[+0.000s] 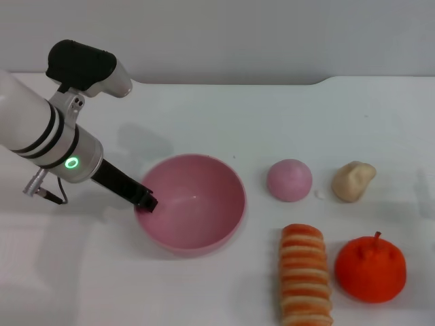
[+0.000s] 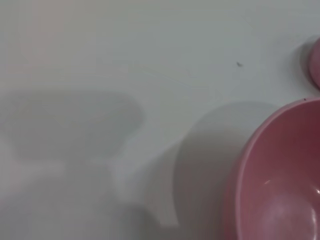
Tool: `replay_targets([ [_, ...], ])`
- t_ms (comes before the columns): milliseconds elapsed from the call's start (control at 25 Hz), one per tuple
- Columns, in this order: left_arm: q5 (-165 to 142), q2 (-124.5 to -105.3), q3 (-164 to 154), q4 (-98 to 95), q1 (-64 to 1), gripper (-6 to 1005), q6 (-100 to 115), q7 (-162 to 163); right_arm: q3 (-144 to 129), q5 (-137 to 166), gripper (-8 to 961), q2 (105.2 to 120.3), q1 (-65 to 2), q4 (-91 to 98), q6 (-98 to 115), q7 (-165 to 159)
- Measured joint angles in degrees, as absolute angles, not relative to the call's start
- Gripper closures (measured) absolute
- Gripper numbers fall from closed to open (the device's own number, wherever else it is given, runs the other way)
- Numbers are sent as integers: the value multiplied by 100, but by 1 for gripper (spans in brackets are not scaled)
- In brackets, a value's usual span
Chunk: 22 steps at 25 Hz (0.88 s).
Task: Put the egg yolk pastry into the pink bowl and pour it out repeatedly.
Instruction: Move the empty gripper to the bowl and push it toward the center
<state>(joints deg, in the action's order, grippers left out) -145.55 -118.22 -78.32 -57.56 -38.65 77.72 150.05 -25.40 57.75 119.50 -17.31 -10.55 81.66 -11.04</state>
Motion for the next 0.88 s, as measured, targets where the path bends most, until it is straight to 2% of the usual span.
replay_targets([
  [480, -14541, -11812, -7741, -5777, -3953, 990, 7791, 15157, -2590, 5792, 414, 11926, -1872, -1054, 8161, -1140],
  [880, -14265, -11799, -7028, -5802, -3992, 998, 7694, 15145, -2627, 6204, 414, 11861, -2201, -434, 7940, -3318],
])
